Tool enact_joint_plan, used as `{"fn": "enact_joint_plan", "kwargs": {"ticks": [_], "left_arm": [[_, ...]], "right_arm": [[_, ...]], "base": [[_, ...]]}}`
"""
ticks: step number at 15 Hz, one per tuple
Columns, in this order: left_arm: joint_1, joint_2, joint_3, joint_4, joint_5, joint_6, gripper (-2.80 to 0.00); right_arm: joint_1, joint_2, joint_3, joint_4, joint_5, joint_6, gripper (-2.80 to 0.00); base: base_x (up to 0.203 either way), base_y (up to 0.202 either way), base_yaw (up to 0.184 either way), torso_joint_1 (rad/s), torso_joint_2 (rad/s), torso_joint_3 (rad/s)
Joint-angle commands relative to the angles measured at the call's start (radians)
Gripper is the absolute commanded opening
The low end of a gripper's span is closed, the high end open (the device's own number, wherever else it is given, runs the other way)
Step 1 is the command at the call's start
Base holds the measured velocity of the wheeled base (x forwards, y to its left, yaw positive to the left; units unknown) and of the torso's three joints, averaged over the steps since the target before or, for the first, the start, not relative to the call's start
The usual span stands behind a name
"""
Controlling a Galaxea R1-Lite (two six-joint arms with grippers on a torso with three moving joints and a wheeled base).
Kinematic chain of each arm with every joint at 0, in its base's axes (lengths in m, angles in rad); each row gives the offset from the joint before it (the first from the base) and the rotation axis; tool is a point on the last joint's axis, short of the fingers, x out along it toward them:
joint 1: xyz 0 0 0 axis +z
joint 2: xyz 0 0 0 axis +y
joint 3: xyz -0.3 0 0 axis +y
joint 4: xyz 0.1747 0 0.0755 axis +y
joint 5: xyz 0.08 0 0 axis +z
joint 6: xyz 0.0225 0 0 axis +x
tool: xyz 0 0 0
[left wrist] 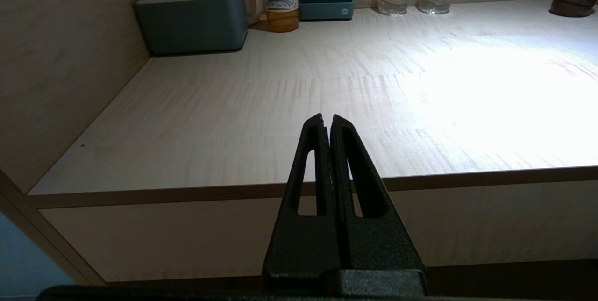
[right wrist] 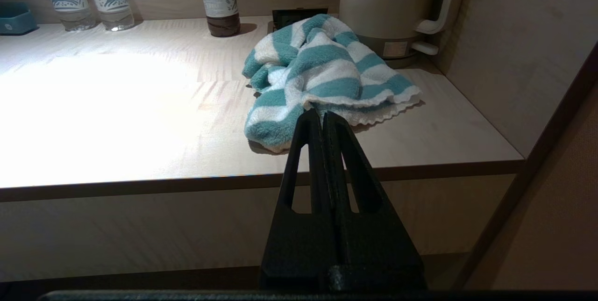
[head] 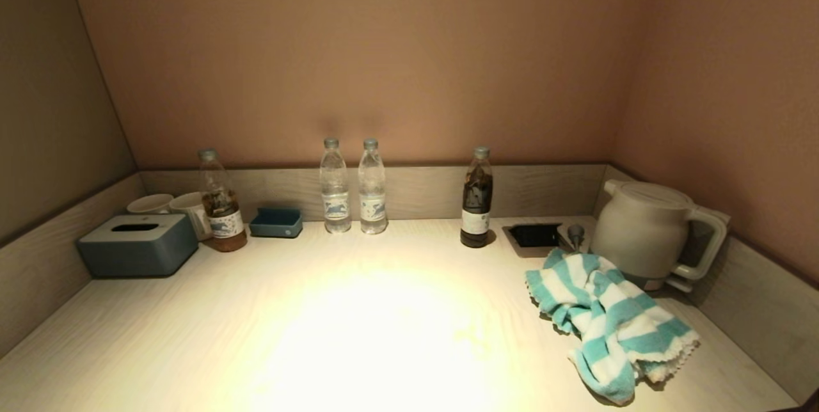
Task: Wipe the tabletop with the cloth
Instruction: Pick up the tablecloth
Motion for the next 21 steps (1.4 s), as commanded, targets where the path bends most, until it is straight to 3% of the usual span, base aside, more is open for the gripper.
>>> {"fn": "enact_joint_plan", "kwargs": {"ticks": [1, 18, 21], "left_arm": [[0.0, 0.0, 0.0, 0.0, 0.0, -0.001, -2.8], [0.0, 0.0, 0.0, 0.0, 0.0, -0.001, -2.8], [0.0, 0.0, 0.0, 0.0, 0.0, -0.001, -2.8]], "right_arm": [[0.0, 0.001, 0.0, -0.001, -0.001, 0.0, -2.8], [0.0, 0.001, -0.009, 0.004, -0.01, -0.011, -2.8], [0.0, 0.001, -0.105, 0.046, -0.061, -0.042, -2.8]], "base": [[0.0, 0.0, 0.0, 0.0, 0.0, 0.0], [0.0, 0.0, 0.0, 0.0, 0.0, 0.0], [0.0, 0.0, 0.0, 0.0, 0.0, 0.0]]}}
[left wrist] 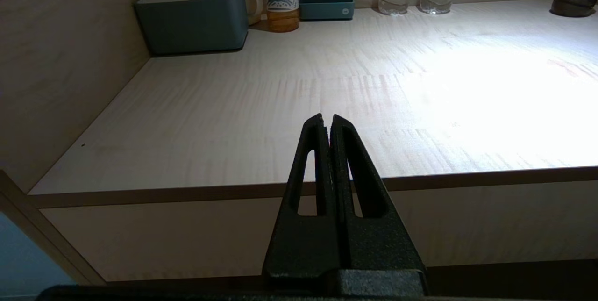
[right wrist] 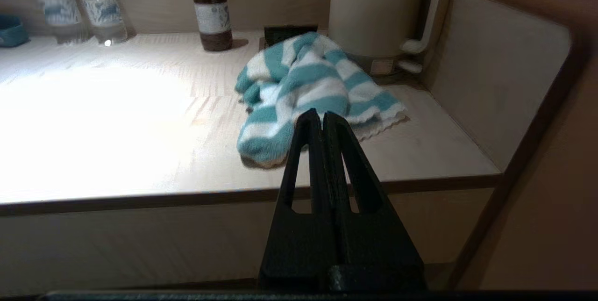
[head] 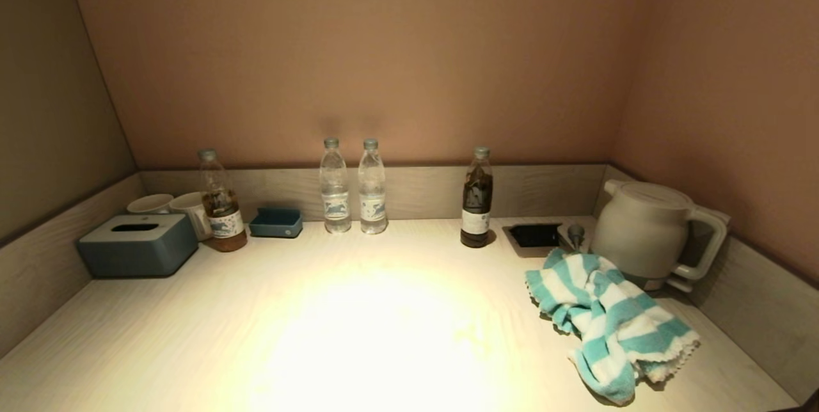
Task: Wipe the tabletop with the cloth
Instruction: Pick up the tablecloth
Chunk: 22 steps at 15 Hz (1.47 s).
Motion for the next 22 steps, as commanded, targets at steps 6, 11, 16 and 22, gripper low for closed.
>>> {"fn": "enact_joint_plan", "kwargs": {"ticks": [6, 11, 16, 22], "left_arm": [[0.0, 0.0, 0.0, 0.0, 0.0, 0.0, -2.8], [0.0, 0.0, 0.0, 0.0, 0.0, 0.0, -2.8], [0.0, 0.0, 0.0, 0.0, 0.0, 0.0, -2.8], [0.0, 0.0, 0.0, 0.0, 0.0, 0.0, -2.8]], "right_arm": [[0.0, 0.006, -0.242, 0.175, -0.061, -0.059, -2.8], [0.0, 0.202, -0.4, 0.186, -0.06, -0.022, -2.8], [0.0, 0.507, -0.536, 0.186, 0.055, 0.131, -2.8], [-0.003, 0.981, -0.63, 0.164, 0.104, 0.203, -2.8]], "base": [[0.0, 0.0, 0.0, 0.0, 0.0, 0.0], [0.0, 0.0, 0.0, 0.0, 0.0, 0.0], [0.0, 0.0, 0.0, 0.0, 0.0, 0.0], [0.0, 0.0, 0.0, 0.0, 0.0, 0.0]]}}
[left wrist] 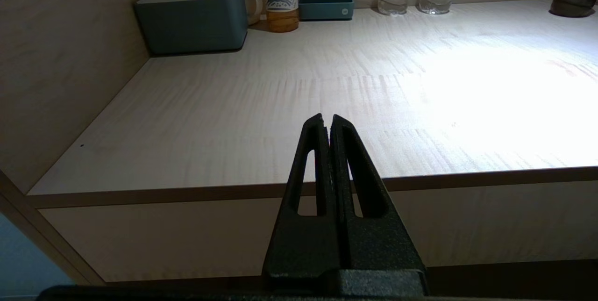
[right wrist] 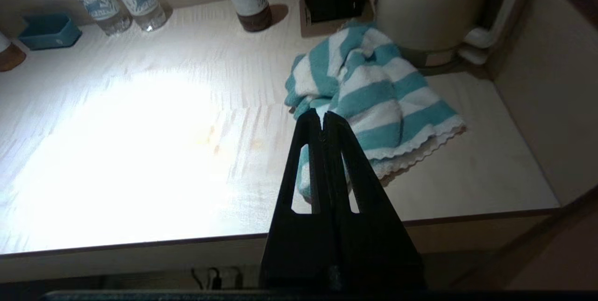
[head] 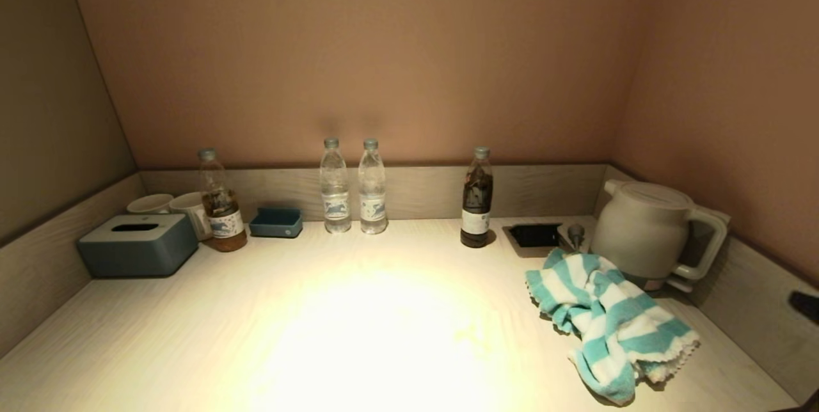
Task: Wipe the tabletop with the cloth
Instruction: Pick up the tablecloth
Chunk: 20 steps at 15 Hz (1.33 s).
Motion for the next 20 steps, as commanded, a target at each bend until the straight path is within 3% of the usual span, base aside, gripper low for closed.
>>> {"fn": "enact_joint_plan", "kwargs": {"ticks": [1, 5, 11, 15, 20], "left_arm": [[0.0, 0.0, 0.0, 0.0, 0.0, 0.001, -2.8], [0.0, 0.0, 0.0, 0.0, 0.0, 0.001, -2.8], [0.0, 0.0, 0.0, 0.0, 0.0, 0.001, -2.8], [0.0, 0.0, 0.0, 0.0, 0.0, 0.002, -2.8], [0.0, 0.0, 0.0, 0.0, 0.0, 0.001, -2.8]], "right_arm": [[-0.006, 0.297, -0.035, -0.033, 0.018, 0.048, -2.8], [-0.02, 0.516, -0.061, -0.105, 0.023, 0.11, -2.8], [-0.028, 0.536, -0.066, -0.112, 0.021, 0.133, -2.8], [-0.129, 0.716, -0.079, -0.113, 0.019, 0.147, -2.8], [-0.171, 0.801, -0.088, -0.122, 0.028, 0.157, -2.8]], "base": [[0.0, 0.0, 0.0, 0.0, 0.0, 0.0], [0.0, 0.0, 0.0, 0.0, 0.0, 0.0], [0.0, 0.0, 0.0, 0.0, 0.0, 0.0], [0.0, 0.0, 0.0, 0.0, 0.0, 0.0], [0.0, 0.0, 0.0, 0.0, 0.0, 0.0]]}}
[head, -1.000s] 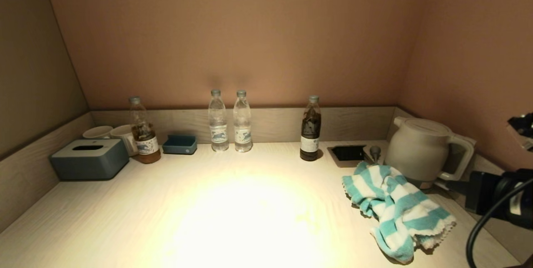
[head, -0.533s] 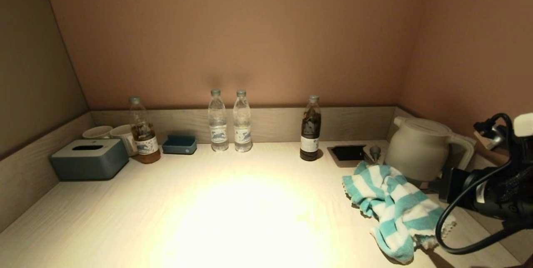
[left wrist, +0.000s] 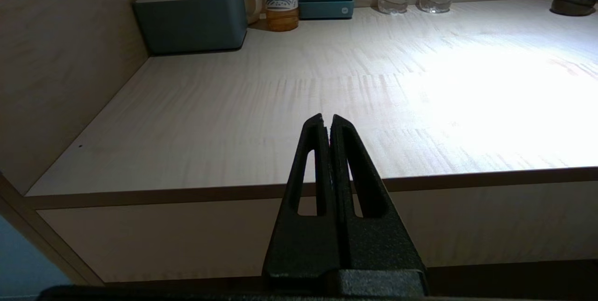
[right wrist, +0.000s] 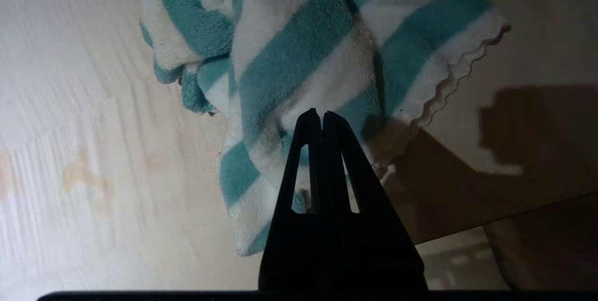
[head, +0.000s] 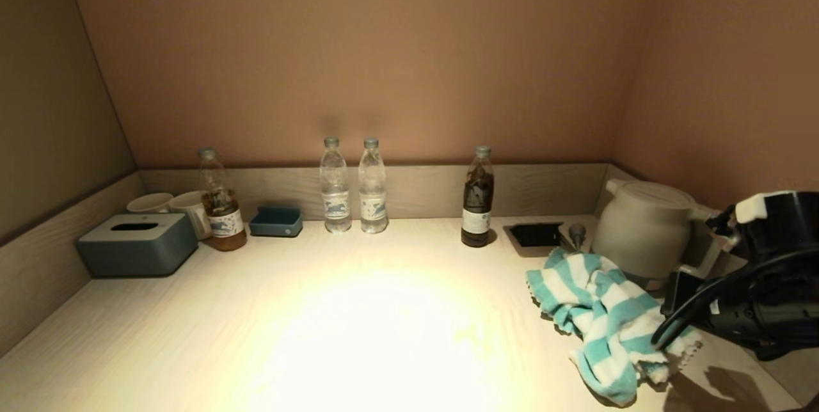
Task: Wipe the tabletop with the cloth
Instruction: Pick up the tablecloth
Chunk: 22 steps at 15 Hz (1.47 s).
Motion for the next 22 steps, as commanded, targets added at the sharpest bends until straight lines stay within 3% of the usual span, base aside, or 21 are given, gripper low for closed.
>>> {"fn": "enact_joint_plan", "kwargs": {"ticks": [1, 13, 14, 22], "left_arm": [[0.0, 0.0, 0.0, 0.0, 0.0, 0.0, -2.8], [0.0, 0.0, 0.0, 0.0, 0.0, 0.0, -2.8], [0.0, 0.0, 0.0, 0.0, 0.0, 0.0, -2.8], [0.0, 0.0, 0.0, 0.0, 0.0, 0.0, -2.8]], "right_arm": [[-0.02, 0.084, 0.002, -0.031, 0.018, 0.015, -2.8], [-0.024, 0.158, -0.014, -0.11, 0.028, 0.034, -2.8], [-0.024, 0.159, -0.015, -0.11, 0.028, 0.034, 0.0], [-0.001, 0.156, -0.015, -0.113, 0.031, 0.034, 0.0]], "base": [[0.0, 0.0, 0.0, 0.0, 0.0, 0.0], [0.0, 0.0, 0.0, 0.0, 0.0, 0.0], [0.0, 0.0, 0.0, 0.0, 0.0, 0.0], [0.0, 0.0, 0.0, 0.0, 0.0, 0.0]]}}
